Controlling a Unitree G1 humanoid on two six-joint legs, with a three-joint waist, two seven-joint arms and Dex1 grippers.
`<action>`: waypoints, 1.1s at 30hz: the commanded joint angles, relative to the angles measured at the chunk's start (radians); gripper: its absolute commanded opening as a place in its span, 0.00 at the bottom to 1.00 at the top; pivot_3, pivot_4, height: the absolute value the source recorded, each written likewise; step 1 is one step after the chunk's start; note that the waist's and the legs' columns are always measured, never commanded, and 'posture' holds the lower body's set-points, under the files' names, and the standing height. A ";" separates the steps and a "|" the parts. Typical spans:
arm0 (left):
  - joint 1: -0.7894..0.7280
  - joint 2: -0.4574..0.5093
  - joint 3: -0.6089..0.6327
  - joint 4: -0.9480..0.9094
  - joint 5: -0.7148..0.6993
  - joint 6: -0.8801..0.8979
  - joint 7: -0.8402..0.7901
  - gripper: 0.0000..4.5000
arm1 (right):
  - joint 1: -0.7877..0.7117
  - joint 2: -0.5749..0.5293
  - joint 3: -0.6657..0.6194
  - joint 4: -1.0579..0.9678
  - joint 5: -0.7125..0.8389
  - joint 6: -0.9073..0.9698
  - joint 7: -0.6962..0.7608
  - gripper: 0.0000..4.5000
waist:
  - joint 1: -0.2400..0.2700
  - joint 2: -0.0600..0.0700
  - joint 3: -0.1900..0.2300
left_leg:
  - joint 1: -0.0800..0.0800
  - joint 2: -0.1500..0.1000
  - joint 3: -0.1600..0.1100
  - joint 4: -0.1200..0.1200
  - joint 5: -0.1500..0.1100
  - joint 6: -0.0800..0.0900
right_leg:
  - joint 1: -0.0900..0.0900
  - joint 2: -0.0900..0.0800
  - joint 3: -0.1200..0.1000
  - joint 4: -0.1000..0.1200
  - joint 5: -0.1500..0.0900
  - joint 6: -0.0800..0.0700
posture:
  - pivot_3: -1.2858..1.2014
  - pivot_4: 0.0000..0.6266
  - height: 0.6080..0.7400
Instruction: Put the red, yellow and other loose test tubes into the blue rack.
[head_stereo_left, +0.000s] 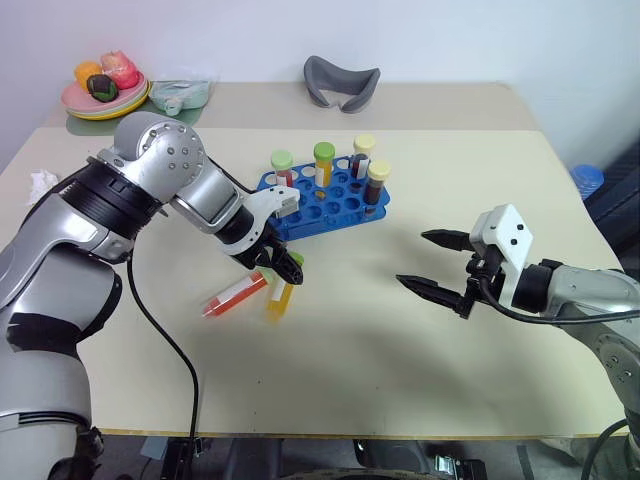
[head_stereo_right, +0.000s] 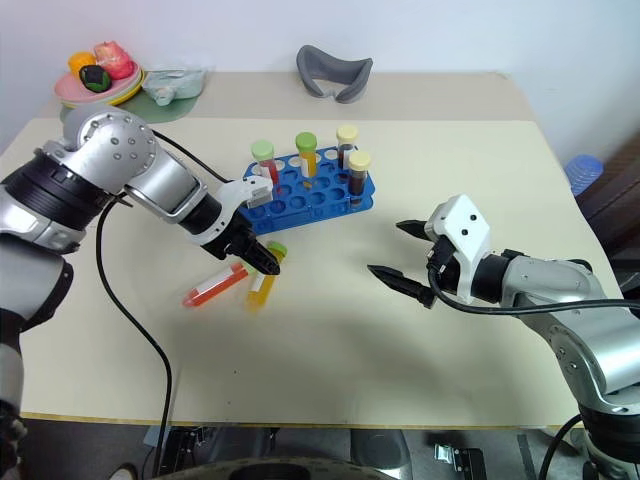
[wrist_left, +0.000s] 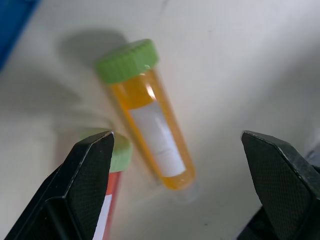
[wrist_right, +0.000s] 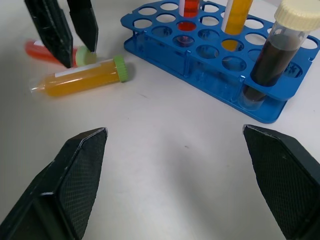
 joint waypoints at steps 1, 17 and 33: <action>-0.030 0.024 0.043 -0.026 -0.004 0.007 -0.035 0.92 | -0.004 -0.012 -0.032 -0.042 0.017 0.001 -0.006 0.98 | 0.000 0.000 0.000 | 0.000 0.000 0.000 0.000 0.000 0.000 | 0.000 0.000 0.000 0.000 0.000 0.000 | 0.52 0.24 1.00; -0.005 0.118 -0.077 -0.155 0.085 0.007 -0.204 0.92 | -0.011 -0.002 -0.016 -0.032 0.019 -0.007 -0.012 0.98 | 0.000 0.000 0.000 | 0.000 0.000 0.000 0.001 0.000 0.001 | 0.000 0.000 0.000 0.000 0.000 0.000 | 0.52 0.24 1.00; 0.009 0.049 -0.005 -0.145 0.171 0.007 -0.137 0.92 | 0.000 -0.005 -0.027 -0.034 0.021 -0.006 -0.015 0.98 | 0.001 0.000 0.000 | -0.003 0.000 0.000 0.007 -0.003 0.005 | 0.000 0.000 0.000 0.001 0.000 0.000 | 0.52 0.24 1.00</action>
